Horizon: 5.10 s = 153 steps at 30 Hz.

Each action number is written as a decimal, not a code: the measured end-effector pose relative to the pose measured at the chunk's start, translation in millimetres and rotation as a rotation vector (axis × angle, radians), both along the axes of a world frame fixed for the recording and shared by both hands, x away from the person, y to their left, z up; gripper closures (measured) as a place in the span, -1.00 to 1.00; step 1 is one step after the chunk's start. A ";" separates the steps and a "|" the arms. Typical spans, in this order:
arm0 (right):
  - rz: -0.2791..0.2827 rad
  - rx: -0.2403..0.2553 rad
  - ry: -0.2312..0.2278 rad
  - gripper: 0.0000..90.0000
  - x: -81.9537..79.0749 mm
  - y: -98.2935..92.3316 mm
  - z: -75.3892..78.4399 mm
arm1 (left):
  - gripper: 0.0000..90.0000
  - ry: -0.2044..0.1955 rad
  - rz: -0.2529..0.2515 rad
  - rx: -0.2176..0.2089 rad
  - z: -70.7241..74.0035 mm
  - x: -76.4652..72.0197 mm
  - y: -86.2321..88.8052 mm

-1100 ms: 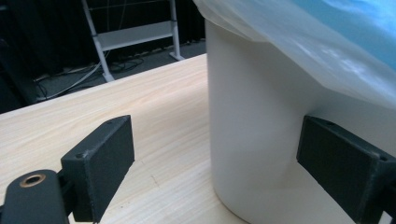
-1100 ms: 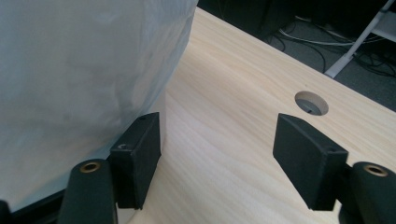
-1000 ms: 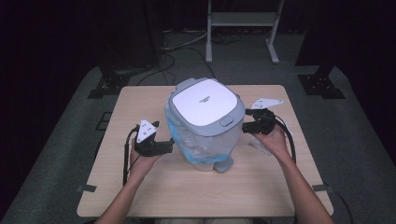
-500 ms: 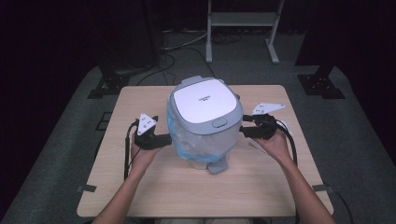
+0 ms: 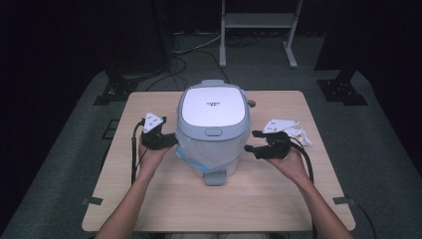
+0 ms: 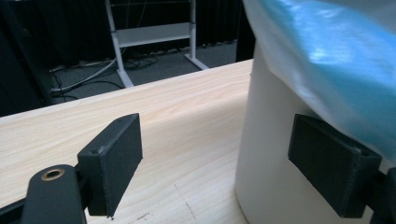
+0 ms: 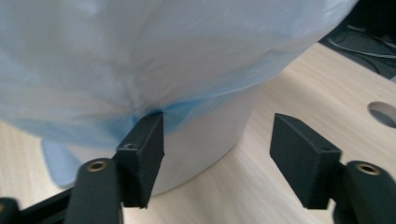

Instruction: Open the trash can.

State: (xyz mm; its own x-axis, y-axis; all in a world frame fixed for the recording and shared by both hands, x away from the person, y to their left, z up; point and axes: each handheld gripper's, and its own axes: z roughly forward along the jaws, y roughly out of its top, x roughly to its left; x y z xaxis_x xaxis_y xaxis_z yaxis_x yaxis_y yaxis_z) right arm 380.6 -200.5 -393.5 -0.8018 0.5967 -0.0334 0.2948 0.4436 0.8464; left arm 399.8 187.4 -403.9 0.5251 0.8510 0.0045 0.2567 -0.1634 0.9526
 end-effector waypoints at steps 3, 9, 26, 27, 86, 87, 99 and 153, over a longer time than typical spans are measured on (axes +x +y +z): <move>0.006 -0.005 0.006 -0.32 -3.5 0.9 -1.7 | -0.63 -0.007 -0.015 0.011 -0.8 -7.0 0.4; 0.032 -0.015 0.014 -0.33 -13.9 4.9 -4.2 | -0.63 -0.018 -0.046 0.023 -6.6 -26.2 1.9; 0.050 -0.019 0.014 -0.41 -12.2 22.2 -4.5 | -0.57 0.001 -0.006 -0.007 -8.0 -0.3 7.9; 0.050 -0.022 0.013 -0.41 -11.7 23.4 -4.4 | -0.55 0.001 -0.006 -0.012 -8.2 1.1 8.2; -0.069 0.043 0.055 -0.45 -15.0 -10.4 -13.1 | -0.62 0.028 -0.155 0.017 -20.5 -57.5 19.8; -0.075 0.044 0.052 -0.45 -16.0 -13.9 -13.1 | -0.62 0.028 -0.155 0.017 -20.5 -57.5 19.8; -0.131 0.072 0.055 -0.46 -29.2 -46.1 -18.0 | -0.62 0.052 -0.249 0.011 -24.8 -79.4 -2.9; -0.190 0.076 0.068 -0.45 -45.2 -80.8 -27.8 | 0.57 0.166 -0.318 0.183 -61.0 -65.4 -82.3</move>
